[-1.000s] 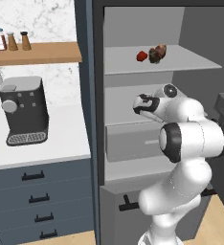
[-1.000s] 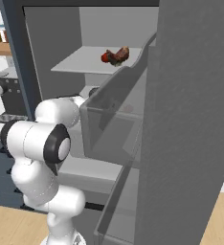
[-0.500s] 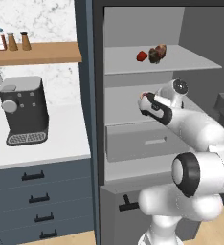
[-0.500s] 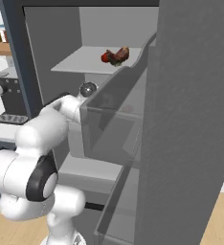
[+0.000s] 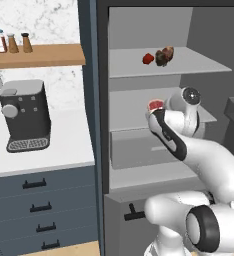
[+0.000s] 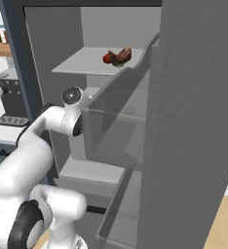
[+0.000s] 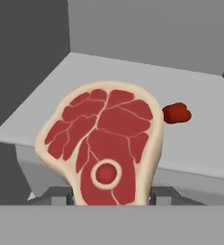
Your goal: Place one bell pepper and one steak in each tupperware on the nearby counter, to pack two identical lunches.
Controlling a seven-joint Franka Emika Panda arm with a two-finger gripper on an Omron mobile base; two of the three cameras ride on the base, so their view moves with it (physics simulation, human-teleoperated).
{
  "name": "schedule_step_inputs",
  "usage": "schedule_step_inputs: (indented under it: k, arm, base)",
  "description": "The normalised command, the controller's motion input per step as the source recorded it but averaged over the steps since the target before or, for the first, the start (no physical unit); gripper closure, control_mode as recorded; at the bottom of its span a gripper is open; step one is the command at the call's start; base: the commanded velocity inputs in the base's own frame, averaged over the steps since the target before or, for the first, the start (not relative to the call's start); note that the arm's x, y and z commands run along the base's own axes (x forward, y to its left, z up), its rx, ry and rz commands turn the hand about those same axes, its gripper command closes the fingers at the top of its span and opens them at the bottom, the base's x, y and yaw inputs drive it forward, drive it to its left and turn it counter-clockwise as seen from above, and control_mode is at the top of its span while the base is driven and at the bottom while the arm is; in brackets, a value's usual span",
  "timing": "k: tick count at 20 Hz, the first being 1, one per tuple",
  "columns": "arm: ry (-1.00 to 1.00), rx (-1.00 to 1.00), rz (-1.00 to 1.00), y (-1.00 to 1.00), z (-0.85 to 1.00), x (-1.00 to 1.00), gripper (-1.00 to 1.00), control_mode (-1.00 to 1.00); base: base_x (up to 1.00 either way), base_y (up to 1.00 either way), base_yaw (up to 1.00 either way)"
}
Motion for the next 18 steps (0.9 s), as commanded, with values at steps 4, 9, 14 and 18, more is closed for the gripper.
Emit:
schedule_step_inputs:
  k: [4,9,14,18]
  arm:
    - [-0.01,-0.02,0.00,0.09,0.32,-0.81,1.00,-1.00]
    - [0.00,0.00,-0.02,0.00,0.08,-0.65,1.00,-1.00]
    - [0.00,0.05,-0.01,-0.01,0.07,-0.49,1.00,-1.00]
    - [0.01,0.02,-0.04,-0.01,0.00,-0.09,1.00,-1.00]
  base:
    - [0.00,0.00,0.00]
    - [0.00,0.00,0.00]
    - [0.00,0.00,0.00]
    - [0.00,0.00,0.00]
